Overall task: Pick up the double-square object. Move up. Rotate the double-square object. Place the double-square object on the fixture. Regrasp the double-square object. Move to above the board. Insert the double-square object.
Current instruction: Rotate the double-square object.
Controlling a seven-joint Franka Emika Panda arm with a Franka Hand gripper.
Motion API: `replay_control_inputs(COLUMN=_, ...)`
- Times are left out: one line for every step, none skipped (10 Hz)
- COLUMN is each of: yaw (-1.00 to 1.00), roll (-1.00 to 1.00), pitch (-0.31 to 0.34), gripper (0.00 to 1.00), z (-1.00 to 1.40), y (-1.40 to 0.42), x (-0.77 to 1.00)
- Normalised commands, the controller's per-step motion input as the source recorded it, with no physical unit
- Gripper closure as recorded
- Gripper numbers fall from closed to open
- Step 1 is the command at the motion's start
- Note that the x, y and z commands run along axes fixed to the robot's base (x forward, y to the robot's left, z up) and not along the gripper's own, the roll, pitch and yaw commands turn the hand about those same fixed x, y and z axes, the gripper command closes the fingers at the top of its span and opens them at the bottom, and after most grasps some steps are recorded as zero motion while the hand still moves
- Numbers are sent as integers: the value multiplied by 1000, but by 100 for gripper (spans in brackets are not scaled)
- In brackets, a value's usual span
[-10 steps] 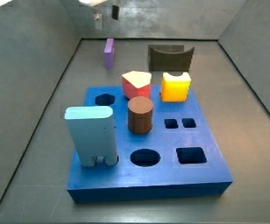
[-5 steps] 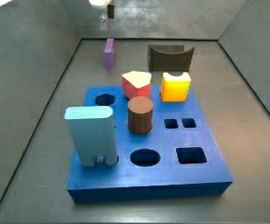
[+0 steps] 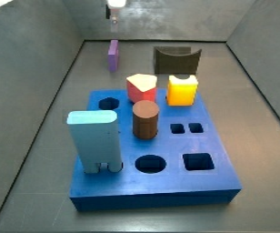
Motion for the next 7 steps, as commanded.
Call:
replay_control_inputs(yaw=1000, roll=10, pitch=-9, gripper=0, z=-39, y=7, x=48)
replay_control_inputs(yaw=1000, roll=11, pitch=-10, gripper=0, z=-39, y=7, x=48)
replay_control_inputs(yaw=1000, roll=11, pitch=-11, gripper=0, z=-39, y=7, x=48)
replay_control_inputs(yaw=1000, roll=12, pitch=-11, gripper=0, z=-38, y=7, x=48)
replay_control_inputs(yaw=1000, roll=13, pitch=-12, gripper=0, z=-39, y=7, x=48)
replay_control_inputs(yaw=1000, roll=13, pitch=-13, gripper=0, z=-38, y=7, x=48)
replay_control_inputs(yaw=1000, roll=15, pitch=-14, gripper=0, z=-38, y=7, x=48)
